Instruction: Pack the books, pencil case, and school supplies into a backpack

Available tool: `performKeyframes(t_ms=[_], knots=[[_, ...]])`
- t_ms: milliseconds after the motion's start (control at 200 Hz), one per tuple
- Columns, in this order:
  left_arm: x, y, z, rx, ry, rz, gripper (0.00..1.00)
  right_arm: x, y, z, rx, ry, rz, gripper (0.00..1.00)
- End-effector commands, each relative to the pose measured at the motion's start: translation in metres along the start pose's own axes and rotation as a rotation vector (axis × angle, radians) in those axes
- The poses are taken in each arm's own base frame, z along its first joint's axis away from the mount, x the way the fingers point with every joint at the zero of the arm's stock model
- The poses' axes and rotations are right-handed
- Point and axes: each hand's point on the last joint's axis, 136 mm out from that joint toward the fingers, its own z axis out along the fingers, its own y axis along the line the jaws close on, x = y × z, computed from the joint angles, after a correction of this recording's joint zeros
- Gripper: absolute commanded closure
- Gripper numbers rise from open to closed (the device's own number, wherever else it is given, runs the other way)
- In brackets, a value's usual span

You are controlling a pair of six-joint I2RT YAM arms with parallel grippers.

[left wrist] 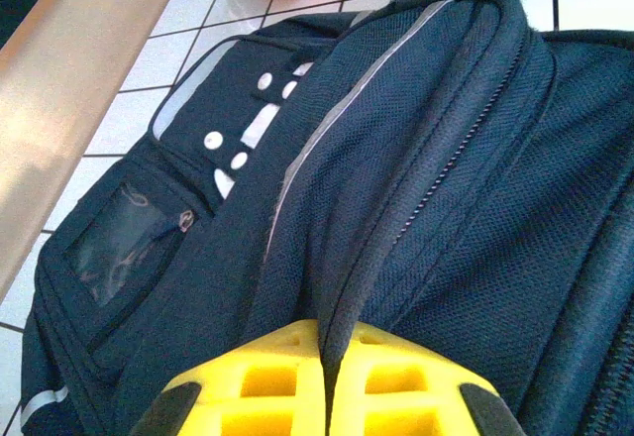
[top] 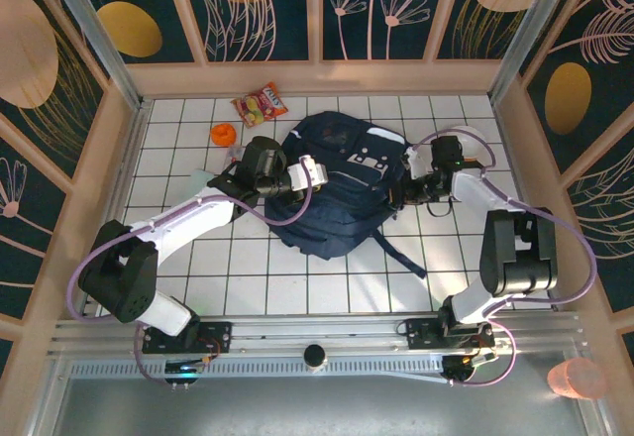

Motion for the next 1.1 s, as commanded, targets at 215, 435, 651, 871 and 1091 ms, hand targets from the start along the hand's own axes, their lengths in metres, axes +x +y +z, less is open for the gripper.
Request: performKeyframes(t_ms=[215,435,651,871,1091], knots=[[-0.032,0.055,0.002,-0.228,-0.061,-0.049,1.00,-0.001,0.047,-0.027,-0.142,-0.046,0.003,1.00],[-0.029,0.069,0.008,-0.306,-0.044,-0.115,1.00,0.008,0.082,-0.036,-0.234,-0.029,-0.013,1.00],[-0.029,0.083,0.014,-0.379,-0.037,-0.182,1.00,0.018,0.131,-0.034,-0.337,-0.011,-0.020,1.00],[-0.028,0.081,0.028,-0.373,-0.032,-0.223,1.00,0.024,0.200,-0.034,-0.485,-0.009,-0.035,1.00],[-0.035,0.072,0.025,-0.339,-0.064,-0.280,1.00,0.021,0.211,-0.030,-0.463,-0.046,-0.008,1.00]])
